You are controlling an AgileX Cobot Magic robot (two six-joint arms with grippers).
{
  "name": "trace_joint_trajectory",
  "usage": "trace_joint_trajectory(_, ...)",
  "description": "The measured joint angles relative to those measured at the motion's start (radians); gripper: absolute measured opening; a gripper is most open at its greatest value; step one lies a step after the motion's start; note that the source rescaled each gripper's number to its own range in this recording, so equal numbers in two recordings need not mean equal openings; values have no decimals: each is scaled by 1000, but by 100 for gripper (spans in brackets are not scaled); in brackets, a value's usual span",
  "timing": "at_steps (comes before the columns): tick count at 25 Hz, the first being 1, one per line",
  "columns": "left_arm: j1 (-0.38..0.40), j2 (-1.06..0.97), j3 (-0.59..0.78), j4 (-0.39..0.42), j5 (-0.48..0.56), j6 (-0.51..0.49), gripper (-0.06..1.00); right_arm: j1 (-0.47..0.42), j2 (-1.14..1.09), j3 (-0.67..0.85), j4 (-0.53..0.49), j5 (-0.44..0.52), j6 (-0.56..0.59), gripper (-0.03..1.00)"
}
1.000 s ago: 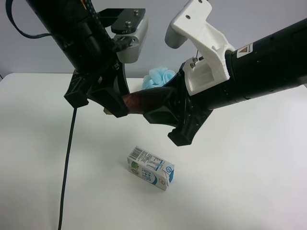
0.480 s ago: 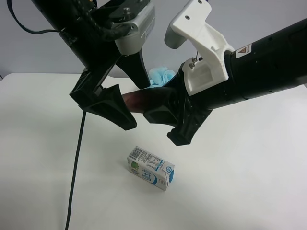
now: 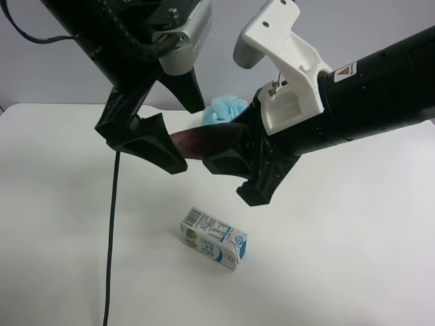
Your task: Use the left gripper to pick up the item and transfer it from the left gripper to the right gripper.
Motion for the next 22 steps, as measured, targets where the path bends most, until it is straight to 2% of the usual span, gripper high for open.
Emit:
trace_joint_trajectory(7, 45, -102, 0, 103, 9, -131, 99, 0, 0, 0, 0, 0, 0, 0)
trace_joint_trajectory(12, 81, -201, 0, 171, 93, -216, 99, 0, 0, 0, 0, 1, 0, 0)
trace_joint_trajectory(14, 103, -239, 0, 178, 103, -262, 99, 0, 0, 0, 0, 2, 0, 0)
trace_joint_trajectory(18, 165, -319, 12, 179, 105, -416, 99, 0, 0, 0, 0, 4, 0, 0)
trace_joint_trajectory(22, 250, -413, 106, 180, 105, -498, 99, 0, 0, 0, 0, 5, 0, 0)
